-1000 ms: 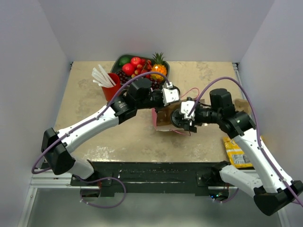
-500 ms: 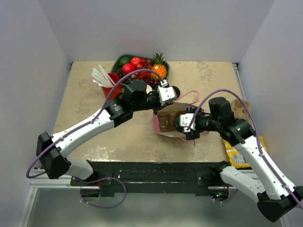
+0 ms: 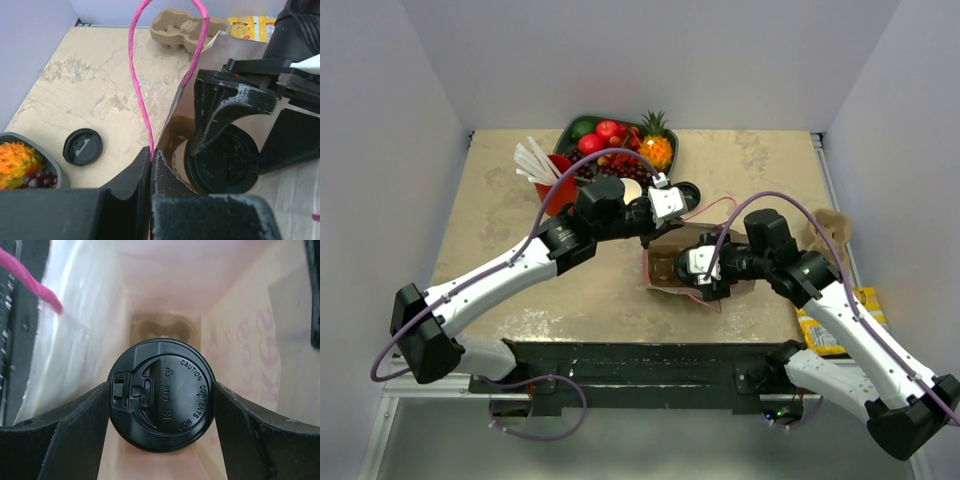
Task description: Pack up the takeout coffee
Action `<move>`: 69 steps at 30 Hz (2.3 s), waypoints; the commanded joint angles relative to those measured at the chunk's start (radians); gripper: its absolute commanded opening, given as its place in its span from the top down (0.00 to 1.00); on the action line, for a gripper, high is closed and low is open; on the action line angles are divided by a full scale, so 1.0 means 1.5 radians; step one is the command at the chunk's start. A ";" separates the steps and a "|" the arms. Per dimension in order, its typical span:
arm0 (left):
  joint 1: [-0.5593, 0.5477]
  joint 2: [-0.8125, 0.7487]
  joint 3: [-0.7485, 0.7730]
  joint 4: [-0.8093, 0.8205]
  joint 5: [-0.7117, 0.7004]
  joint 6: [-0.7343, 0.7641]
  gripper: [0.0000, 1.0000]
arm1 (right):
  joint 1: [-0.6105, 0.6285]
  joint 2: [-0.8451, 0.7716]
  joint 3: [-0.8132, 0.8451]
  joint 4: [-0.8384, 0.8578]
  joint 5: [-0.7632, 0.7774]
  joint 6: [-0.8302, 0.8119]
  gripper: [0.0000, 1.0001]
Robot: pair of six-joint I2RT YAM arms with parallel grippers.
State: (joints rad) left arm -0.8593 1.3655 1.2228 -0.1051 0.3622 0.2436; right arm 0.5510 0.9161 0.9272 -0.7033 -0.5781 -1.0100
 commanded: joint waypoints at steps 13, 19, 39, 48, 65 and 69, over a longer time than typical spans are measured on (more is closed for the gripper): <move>-0.003 -0.049 -0.037 0.105 -0.008 -0.024 1.00 | 0.059 0.014 -0.046 0.162 -0.064 0.141 0.32; -0.005 -0.066 -0.051 0.115 -0.005 -0.017 1.00 | 0.076 -0.001 -0.099 0.200 -0.035 0.135 0.32; -0.040 -0.119 -0.149 0.186 0.000 0.149 1.00 | 0.114 0.011 -0.179 0.332 -0.032 0.104 0.33; -0.045 -0.131 -0.180 0.211 0.015 0.198 1.00 | 0.115 0.029 -0.175 0.359 -0.088 0.123 0.34; -0.036 -0.106 -0.173 0.227 -0.037 0.157 1.00 | 0.116 0.142 -0.227 0.466 -0.081 0.098 0.34; -0.023 -0.092 -0.172 0.227 -0.034 0.150 1.00 | 0.116 0.174 -0.227 0.496 -0.064 0.088 0.34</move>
State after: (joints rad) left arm -0.9108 1.2118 0.9550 0.1463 0.3088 0.4892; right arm 0.7200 1.1240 0.6174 0.0254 -0.6716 -0.8753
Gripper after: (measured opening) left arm 0.023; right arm 0.785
